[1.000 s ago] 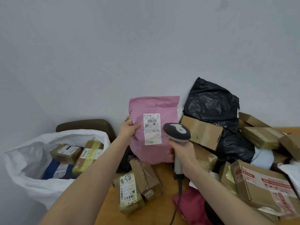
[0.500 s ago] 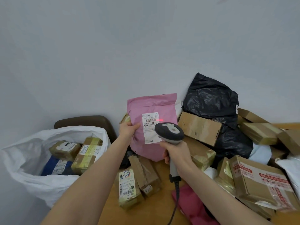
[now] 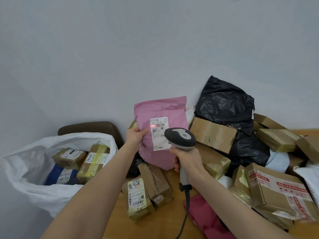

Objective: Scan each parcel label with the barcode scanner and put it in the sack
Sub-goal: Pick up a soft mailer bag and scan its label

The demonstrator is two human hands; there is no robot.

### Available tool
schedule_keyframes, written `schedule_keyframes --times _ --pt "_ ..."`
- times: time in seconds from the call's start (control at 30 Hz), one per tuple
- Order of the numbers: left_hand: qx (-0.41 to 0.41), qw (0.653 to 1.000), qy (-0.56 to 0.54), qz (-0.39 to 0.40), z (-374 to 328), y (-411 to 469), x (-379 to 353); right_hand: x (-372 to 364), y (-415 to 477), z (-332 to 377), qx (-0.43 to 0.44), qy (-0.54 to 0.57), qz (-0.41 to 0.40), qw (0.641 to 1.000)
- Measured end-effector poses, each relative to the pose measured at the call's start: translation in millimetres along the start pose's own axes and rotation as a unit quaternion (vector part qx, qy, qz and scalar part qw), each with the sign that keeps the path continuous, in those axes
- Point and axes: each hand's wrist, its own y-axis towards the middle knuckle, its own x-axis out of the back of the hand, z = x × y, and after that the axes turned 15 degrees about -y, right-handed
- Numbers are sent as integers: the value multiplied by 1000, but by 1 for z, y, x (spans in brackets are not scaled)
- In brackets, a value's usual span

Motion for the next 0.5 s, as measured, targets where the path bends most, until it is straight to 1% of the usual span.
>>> schedule_keyframes --times 0.13,0.3,0.4,0.5 --pt "-2 1000 1 7 -1 5 7 -10 -3 4 5 15 0 1000" --pt "-10 1000 -9 19 -6 13 24 -30 -5 14 -10 96 1 995" --pt "-38 999 -15 12 -22 14 43 -46 -4 27 -20 134 17 991" --pt "-74 997 -25 -14 -45 18 74 -70 0 41 -28 149 38 988"
